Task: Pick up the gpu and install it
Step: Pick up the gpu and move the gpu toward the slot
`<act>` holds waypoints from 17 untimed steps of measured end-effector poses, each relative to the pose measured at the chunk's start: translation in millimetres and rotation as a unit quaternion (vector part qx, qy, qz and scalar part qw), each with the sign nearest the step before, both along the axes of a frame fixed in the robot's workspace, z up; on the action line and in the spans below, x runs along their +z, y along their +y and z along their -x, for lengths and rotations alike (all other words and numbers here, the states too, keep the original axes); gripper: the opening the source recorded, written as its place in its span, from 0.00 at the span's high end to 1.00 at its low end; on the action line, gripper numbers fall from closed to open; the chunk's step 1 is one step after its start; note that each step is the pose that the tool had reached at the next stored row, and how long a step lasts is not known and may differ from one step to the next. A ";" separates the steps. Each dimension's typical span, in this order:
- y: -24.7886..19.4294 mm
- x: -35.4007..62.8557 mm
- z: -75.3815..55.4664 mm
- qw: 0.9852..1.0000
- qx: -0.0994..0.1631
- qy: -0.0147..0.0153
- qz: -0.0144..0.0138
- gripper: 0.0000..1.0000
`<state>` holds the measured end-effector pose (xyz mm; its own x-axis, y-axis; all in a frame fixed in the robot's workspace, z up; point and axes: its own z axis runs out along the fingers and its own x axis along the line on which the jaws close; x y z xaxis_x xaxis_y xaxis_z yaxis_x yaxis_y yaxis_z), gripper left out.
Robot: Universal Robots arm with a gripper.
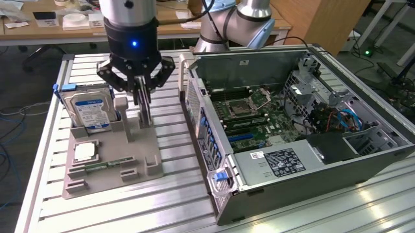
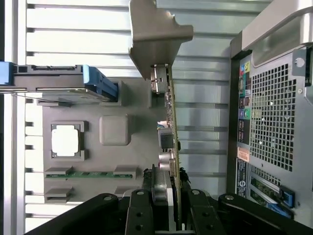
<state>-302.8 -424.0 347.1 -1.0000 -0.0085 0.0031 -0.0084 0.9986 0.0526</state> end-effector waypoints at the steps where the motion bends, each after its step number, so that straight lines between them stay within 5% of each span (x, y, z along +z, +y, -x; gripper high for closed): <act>1: 0.0 4.6 0.0 1.000 0.000 0.000 0.000 0.70; 17: 0.0 77.1 0.0 1.000 0.000 0.000 -0.002 0.70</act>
<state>-302.8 -424.0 424.3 -1.0000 -0.0086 0.0031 -0.0084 0.9984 0.0557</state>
